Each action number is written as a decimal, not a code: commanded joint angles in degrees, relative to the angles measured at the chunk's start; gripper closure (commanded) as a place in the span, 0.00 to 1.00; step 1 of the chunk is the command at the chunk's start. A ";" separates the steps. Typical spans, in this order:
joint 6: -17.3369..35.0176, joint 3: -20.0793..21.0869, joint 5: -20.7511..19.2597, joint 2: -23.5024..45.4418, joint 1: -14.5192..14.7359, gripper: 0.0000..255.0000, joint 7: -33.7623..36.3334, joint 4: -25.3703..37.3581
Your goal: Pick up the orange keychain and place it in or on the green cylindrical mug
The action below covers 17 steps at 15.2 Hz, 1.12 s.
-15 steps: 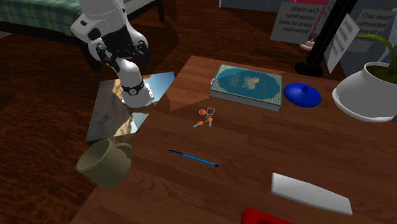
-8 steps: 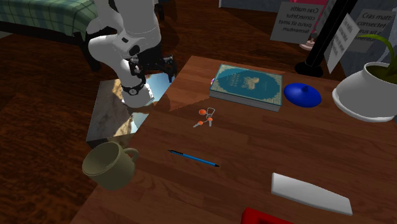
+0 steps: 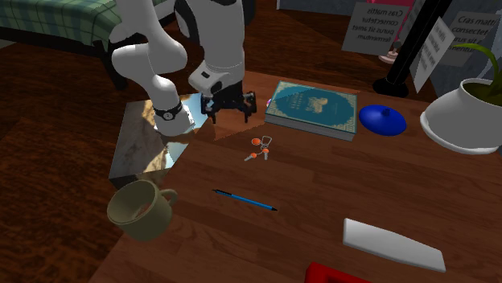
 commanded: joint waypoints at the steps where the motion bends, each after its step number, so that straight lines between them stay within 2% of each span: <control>1: 2.99 2.71 -1.10 4.13 -0.05 0.00 3.46 1.81; 4: 6.86 6.25 -4.45 10.95 -0.43 0.00 8.85 5.13; 9: 11.09 9.97 -12.76 22.46 0.08 0.00 18.48 11.49; 17: 16.90 9.84 -15.19 25.88 0.55 0.00 20.27 8.45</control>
